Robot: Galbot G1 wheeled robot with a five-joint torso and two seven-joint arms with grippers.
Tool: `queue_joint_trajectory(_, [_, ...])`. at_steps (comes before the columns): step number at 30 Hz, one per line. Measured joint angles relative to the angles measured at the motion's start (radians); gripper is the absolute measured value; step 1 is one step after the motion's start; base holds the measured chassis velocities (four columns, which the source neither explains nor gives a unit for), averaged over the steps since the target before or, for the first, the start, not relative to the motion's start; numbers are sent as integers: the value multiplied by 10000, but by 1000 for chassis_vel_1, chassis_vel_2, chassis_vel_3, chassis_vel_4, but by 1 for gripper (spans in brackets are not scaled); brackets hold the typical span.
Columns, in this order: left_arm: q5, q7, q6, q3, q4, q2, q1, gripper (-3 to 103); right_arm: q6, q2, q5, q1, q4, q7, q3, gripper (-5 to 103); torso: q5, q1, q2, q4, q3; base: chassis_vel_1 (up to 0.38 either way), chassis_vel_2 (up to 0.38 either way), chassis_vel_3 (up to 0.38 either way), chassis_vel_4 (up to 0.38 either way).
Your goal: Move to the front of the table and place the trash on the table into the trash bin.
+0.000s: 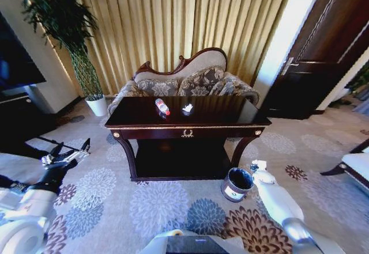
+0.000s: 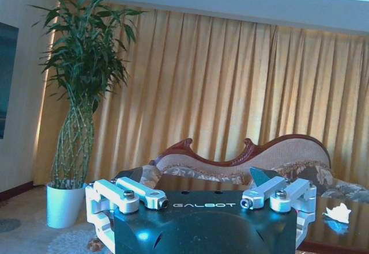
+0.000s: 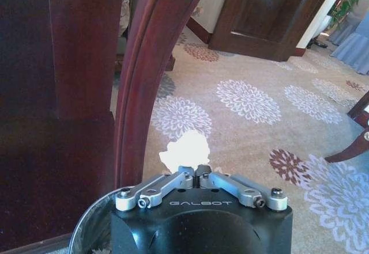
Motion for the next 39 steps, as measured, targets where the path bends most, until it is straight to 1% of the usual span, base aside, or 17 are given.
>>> queue_joint_trajectory(2, [0, 12, 1, 15, -19, 20, -11, 100, 20, 58, -69, 24, -65, 8, 56, 8, 0, 0, 0, -1, 0, 0, 0, 0, 0])
queue_joint_trajectory(3, [0, 12, 1, 15, -19, 20, -11, 100, 20, 58, -69, 24, -65, 8, 56, 8, 0, 0, 0, -1, 0, 0, 0, 0, 0])
queue_joint_trajectory(6, [0, 27, 6, 22, -26, 51, -21, 100, 53, 69, -83, 79, -148, 47, 96, 25, -3, 0, 0, -1, -2, 0, 0, 0, 0])
queue_joint_trajectory(8, [0, 45, 8, 23, -26, 54, -21, 100, 55, 66, -83, 81, -151, 48, 100, 25, -3, 0, 1, -1, -2, 0, 0, 0, 0])
queue_joint_trajectory(9, [0, 101, 8, 23, -26, 60, -12, 100, 57, 58, -84, 84, -153, 49, 105, 30, -2, -1, 1, 0, -1, 0, 0, 0, 0])
queue_joint_trajectory(10, [-1, 154, 8, 23, -26, 68, -2, 100, 60, 48, -83, 85, -159, 49, 109, 41, -1, 0, 1, 0, -2, 0, 0, 0, 0])
queue_joint_trajectory(12, [-2, 173, 8, 22, -26, 74, 0, 100, 63, 41, -84, 88, -169, 49, 112, 41, -1, 0, 0, 0, -2, 0, 0, 0, 0])
queue_joint_trajectory(15, [-19, 192, 6, -9, -8, 85, 4, 100, 70, 23, -92, 100, -194, 49, 121, 57, -1, -1, 1, -1, -2, 0, 0, 0, 0])
queue_joint_trajectory(16, [-19, 192, 6, -9, -8, 85, 4, 100, 70, 23, -92, 100, -194, 49, 121, 57, -1, -1, 1, -1, -2, 0, 0, 0, 0])
queue_joint_trajectory(18, [-31, 194, -10, -39, 11, 86, 33, 100, 77, 5, -96, 105, -195, 52, 126, 68, -2, 0, 0, 0, -2, 0, 0, 0, 0])
queue_joint_trajectory(20, [-42, 194, -27, -53, 5, 85, 54, 100, 80, -1, -96, 105, -189, 52, 125, 73, -1, 0, 0, 0, -2, 0, 0, 0, 0])
queue_joint_trajectory(21, [-42, 194, -27, -53, 5, 85, 54, 100, 80, -1, -96, 105, -189, 52, 125, 73, -1, 0, 0, 0, -2, 0, 0, 0, 0])
queue_joint_trajectory(24, [-59, 195, -41, -61, -20, 84, 42, 100, 82, -12, -93, 108, -165, 55, 123, 90, 0, -1, 1, 0, -2, 0, 0, 0, 0])
queue_joint_trajectory(25, [-61, 195, -41, -61, -19, 84, 27, 100, 83, -12, -85, 107, -145, 56, 122, 90, 0, -1, 0, 0, -2, 0, 0, 0, 0])
queue_joint_trajectory(26, [-62, 195, -42, -61, -19, 84, 23, 100, 83, -12, -81, 104, -133, 56, 122, 95, 0, -1, 0, -1, -2, 0, 0, 0, 0])
queue_joint_trajectory(29, [-70, 195, -42, -61, -19, 86, 15, 100, 83, -11, -70, 72, -92, 56, 123, 100, -2, 0, 1, 1, -2, 0, 0, 0, 0])
queue_joint_trajectory(39, [-96, 187, -41, -53, -17, 82, -7, 100, 83, -38, 12, -82, -4, 50, 178, 100, 0, -1, 1, 0, -2, 0, 0, 0, 0])
